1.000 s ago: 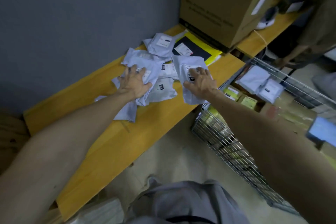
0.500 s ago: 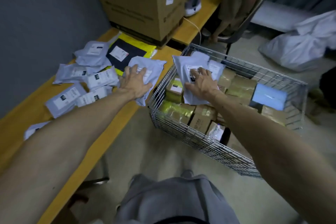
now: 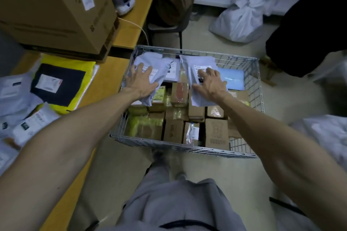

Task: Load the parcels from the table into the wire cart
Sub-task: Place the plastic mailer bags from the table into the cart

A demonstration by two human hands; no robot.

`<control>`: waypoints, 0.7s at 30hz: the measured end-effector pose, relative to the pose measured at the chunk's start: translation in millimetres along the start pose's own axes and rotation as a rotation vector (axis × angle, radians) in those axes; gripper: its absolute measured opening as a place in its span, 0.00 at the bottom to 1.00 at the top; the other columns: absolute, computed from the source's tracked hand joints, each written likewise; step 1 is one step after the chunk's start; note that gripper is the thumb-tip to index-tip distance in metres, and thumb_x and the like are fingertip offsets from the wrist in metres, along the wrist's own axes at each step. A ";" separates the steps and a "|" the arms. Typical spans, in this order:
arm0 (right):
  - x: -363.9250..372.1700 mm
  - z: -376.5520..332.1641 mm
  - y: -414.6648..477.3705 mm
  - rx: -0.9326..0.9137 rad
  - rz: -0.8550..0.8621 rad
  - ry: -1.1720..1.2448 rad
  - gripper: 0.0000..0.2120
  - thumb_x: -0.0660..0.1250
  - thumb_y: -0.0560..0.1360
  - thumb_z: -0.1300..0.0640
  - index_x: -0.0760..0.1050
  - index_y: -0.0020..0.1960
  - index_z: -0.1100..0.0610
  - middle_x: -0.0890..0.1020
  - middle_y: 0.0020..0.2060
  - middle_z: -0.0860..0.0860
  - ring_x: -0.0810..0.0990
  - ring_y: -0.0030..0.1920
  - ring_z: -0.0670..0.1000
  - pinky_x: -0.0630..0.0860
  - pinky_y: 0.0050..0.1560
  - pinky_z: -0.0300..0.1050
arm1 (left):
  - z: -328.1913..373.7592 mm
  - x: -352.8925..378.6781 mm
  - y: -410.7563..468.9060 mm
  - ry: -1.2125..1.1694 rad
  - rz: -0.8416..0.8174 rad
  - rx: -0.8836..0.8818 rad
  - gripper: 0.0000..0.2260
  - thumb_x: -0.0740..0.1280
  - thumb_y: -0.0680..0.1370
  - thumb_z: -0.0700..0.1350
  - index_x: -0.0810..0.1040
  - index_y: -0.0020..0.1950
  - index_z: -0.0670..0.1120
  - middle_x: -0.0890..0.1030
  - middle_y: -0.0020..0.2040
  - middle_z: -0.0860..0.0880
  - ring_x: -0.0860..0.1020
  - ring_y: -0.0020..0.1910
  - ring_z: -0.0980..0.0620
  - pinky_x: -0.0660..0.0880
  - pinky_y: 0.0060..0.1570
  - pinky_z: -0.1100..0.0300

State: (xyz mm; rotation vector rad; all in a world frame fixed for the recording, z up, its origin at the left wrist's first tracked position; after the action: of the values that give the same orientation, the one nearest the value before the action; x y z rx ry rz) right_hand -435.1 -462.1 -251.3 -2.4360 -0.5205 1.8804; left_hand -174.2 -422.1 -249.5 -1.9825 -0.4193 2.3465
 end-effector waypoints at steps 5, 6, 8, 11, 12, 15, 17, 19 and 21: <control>-16.1 37.4 40.3 0.141 0.008 -0.018 0.26 0.60 0.75 0.38 0.66 0.68 0.50 0.65 0.67 0.55 0.62 0.69 0.58 0.68 0.61 0.72 | 33.7 3.5 73.7 -0.007 -0.035 0.132 0.32 0.62 0.77 0.61 0.60 0.78 0.52 0.53 0.80 0.45 0.51 0.77 0.40 0.60 0.69 0.34; -19.4 42.7 47.6 0.167 0.014 -0.029 0.27 0.60 0.75 0.37 0.65 0.69 0.50 0.65 0.67 0.54 0.62 0.69 0.59 0.68 0.61 0.72 | 37.8 1.4 86.6 -0.003 -0.040 0.146 0.32 0.62 0.77 0.61 0.60 0.78 0.52 0.54 0.80 0.46 0.51 0.77 0.40 0.60 0.69 0.34; -24.1 52.8 60.8 0.229 0.031 -0.045 0.29 0.60 0.75 0.37 0.63 0.71 0.49 0.64 0.69 0.54 0.61 0.70 0.59 0.69 0.61 0.73 | 44.8 -1.8 109.4 0.006 -0.046 0.179 0.31 0.61 0.77 0.62 0.60 0.78 0.52 0.54 0.80 0.45 0.53 0.76 0.39 0.61 0.68 0.35; -23.4 64.4 76.9 0.313 0.061 -0.040 0.30 0.59 0.75 0.37 0.62 0.72 0.50 0.64 0.70 0.54 0.60 0.71 0.59 0.70 0.61 0.72 | 53.8 -2.2 138.4 -0.001 -0.051 0.215 0.31 0.61 0.78 0.62 0.61 0.78 0.52 0.56 0.79 0.44 0.54 0.76 0.39 0.61 0.68 0.36; -20.8 66.9 80.6 0.327 0.052 -0.045 0.29 0.59 0.75 0.37 0.62 0.72 0.50 0.63 0.70 0.54 0.61 0.71 0.59 0.70 0.60 0.72 | 56.5 0.3 146.0 -0.004 -0.066 0.212 0.31 0.61 0.78 0.62 0.61 0.78 0.51 0.56 0.79 0.44 0.54 0.76 0.39 0.61 0.67 0.36; -10.6 77.1 91.9 0.344 0.015 -0.059 0.27 0.59 0.75 0.38 0.62 0.70 0.49 0.63 0.69 0.54 0.61 0.70 0.59 0.70 0.60 0.73 | 66.5 13.9 164.6 -0.012 -0.109 0.214 0.31 0.61 0.78 0.62 0.61 0.77 0.51 0.55 0.79 0.45 0.54 0.76 0.39 0.61 0.67 0.36; -4.4 84.7 102.0 0.354 -0.005 -0.061 0.27 0.59 0.76 0.38 0.62 0.70 0.49 0.63 0.69 0.54 0.62 0.70 0.59 0.68 0.60 0.74 | 74.0 24.2 176.8 -0.014 -0.120 0.213 0.31 0.61 0.78 0.62 0.62 0.77 0.52 0.56 0.79 0.45 0.54 0.76 0.39 0.62 0.67 0.36; 4.2 93.0 113.3 0.354 -0.037 -0.065 0.27 0.59 0.76 0.38 0.62 0.70 0.50 0.62 0.70 0.54 0.61 0.71 0.59 0.67 0.60 0.76 | 81.7 36.7 187.6 -0.013 -0.146 0.204 0.31 0.61 0.78 0.62 0.61 0.77 0.52 0.56 0.79 0.45 0.53 0.76 0.39 0.61 0.67 0.36; 15.6 102.7 125.8 0.339 -0.066 -0.052 0.27 0.59 0.76 0.38 0.62 0.70 0.50 0.62 0.70 0.55 0.61 0.71 0.59 0.68 0.60 0.76 | 88.5 50.6 196.9 -0.009 -0.186 0.188 0.31 0.61 0.78 0.62 0.60 0.78 0.52 0.55 0.79 0.45 0.53 0.76 0.39 0.61 0.66 0.37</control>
State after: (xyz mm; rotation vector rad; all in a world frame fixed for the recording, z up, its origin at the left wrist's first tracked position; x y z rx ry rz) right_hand -497.4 -595.6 -321.3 -2.1341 -0.2539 1.8351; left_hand -241.6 -617.1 -330.7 -1.7695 -0.3519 2.1936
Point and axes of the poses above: each hand's wrist, its own y-axis towards the middle knuckle, its own x-axis out of the palm, z = x × y, the point moved 5 cm from there along y, towards the middle knuckle
